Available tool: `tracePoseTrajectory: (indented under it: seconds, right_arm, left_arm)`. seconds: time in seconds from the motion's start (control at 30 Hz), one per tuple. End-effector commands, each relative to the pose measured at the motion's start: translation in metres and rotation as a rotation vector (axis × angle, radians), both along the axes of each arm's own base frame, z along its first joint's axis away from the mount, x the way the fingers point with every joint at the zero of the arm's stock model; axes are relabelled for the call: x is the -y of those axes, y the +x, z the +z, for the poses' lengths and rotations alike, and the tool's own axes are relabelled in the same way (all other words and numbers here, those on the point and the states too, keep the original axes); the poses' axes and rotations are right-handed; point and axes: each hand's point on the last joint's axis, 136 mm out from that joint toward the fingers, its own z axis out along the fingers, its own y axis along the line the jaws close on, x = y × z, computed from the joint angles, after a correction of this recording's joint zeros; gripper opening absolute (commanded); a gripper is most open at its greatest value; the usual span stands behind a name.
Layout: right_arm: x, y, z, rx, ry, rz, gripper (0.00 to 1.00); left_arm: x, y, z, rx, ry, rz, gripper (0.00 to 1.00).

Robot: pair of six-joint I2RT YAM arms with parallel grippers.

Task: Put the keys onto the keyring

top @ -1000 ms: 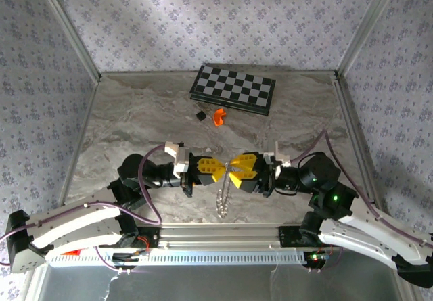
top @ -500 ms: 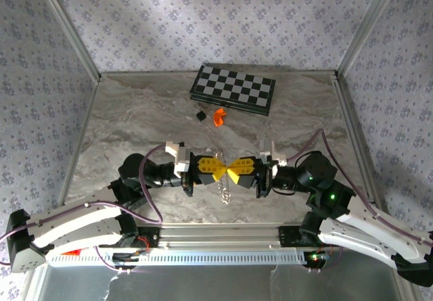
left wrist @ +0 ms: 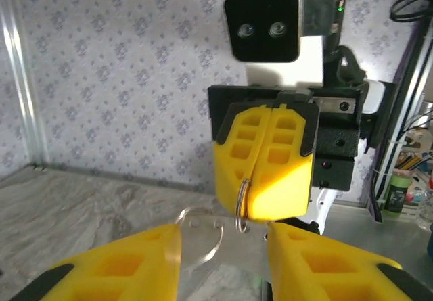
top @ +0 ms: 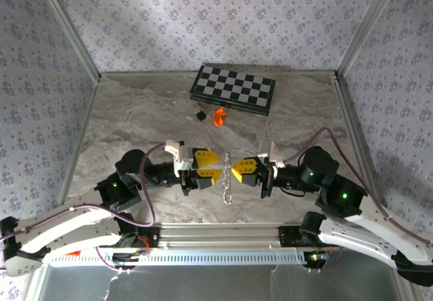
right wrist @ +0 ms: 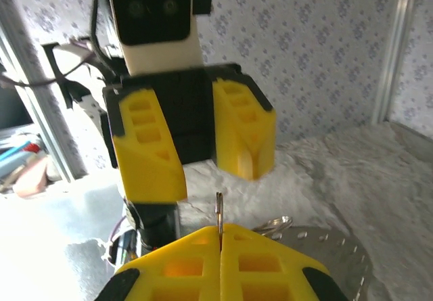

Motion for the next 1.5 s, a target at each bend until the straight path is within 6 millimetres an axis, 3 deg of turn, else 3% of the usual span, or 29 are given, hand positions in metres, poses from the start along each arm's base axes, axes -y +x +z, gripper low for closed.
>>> tracePoseTrajectory:
  seconds: [0.0, 0.27, 0.77, 1.47]
  right_arm:
    - [0.01, 0.004, -0.006, 0.069, -0.146, -0.04, 0.0]
    - [0.007, 0.008, -0.021, 0.101, -0.363, -0.031, 0.0]
    - [0.004, 0.002, -0.025, 0.164, -0.435, -0.019, 0.0]
    - [0.0, -0.007, -0.03, 0.176, -0.454, 0.01, 0.0]
  left_arm:
    - [-0.015, 0.002, -0.006, 0.03, 0.143, 0.062, 0.38]
    - [-0.009, -0.006, -0.019, 0.012, 0.286, -0.007, 0.39]
    - [0.019, -0.008, -0.027, -0.007, 0.315, -0.102, 0.34]
    - [0.031, -0.015, -0.029, -0.017, 0.299, -0.172, 0.18]
